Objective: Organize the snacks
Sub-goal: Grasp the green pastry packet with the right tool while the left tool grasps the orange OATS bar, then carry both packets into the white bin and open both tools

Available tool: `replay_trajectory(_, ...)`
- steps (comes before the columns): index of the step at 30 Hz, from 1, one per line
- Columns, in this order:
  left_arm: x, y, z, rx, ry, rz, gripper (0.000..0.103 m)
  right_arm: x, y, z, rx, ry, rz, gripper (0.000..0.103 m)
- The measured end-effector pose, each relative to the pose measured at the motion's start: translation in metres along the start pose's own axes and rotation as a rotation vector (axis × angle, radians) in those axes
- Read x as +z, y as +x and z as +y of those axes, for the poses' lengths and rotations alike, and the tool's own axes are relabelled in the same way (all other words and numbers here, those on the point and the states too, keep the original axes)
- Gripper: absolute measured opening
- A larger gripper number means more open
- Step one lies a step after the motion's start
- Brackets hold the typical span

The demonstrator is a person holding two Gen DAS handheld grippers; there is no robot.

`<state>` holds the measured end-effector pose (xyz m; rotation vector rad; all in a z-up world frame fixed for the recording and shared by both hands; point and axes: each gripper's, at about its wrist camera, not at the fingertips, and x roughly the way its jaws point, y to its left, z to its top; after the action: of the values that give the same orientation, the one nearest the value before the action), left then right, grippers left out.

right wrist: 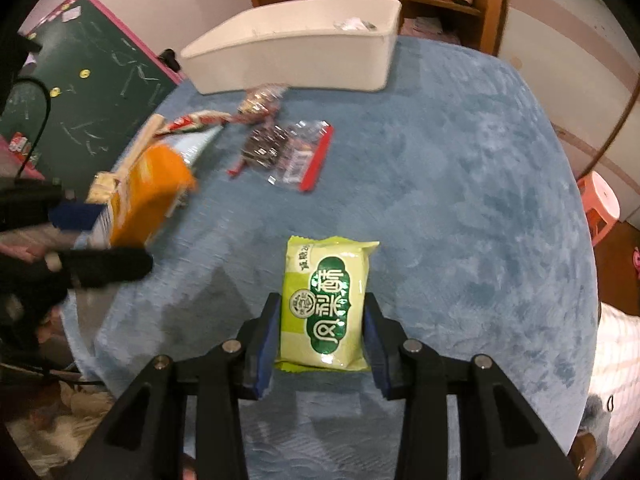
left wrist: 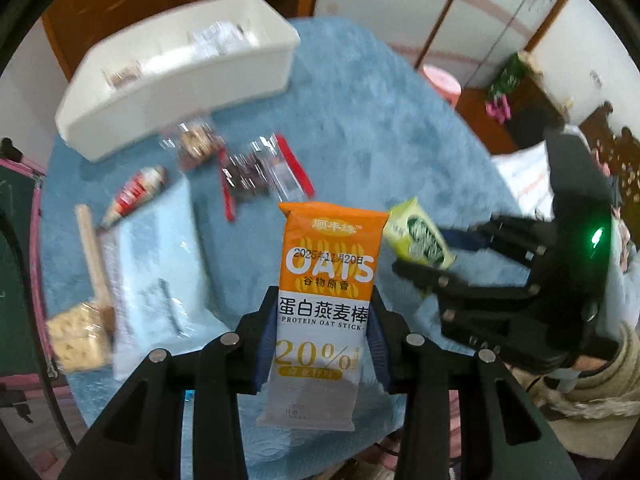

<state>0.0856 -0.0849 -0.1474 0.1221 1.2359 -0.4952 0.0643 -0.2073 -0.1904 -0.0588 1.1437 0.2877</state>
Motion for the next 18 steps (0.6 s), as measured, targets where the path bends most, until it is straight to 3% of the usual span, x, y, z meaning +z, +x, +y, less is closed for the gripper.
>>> replay_trajectory(8, 0.075, -0.089, 0.051, 0.147, -0.072, -0.249, 0.039, 0.072, -0.043, 0.019, 0.005, -0.108, -0.109, 0.039)
replay_trajectory(14, 0.140, -0.143, 0.094, 0.242, -0.165, -0.423, 0.040, 0.168, -0.084, 0.019, -0.048, -0.126, -0.250, 0.039)
replay_trajectory(18, 0.186, -0.151, 0.119, 0.335, -0.193, -0.500, 0.041, 0.238, -0.098, 0.012, -0.057, -0.088, -0.329, 0.040)
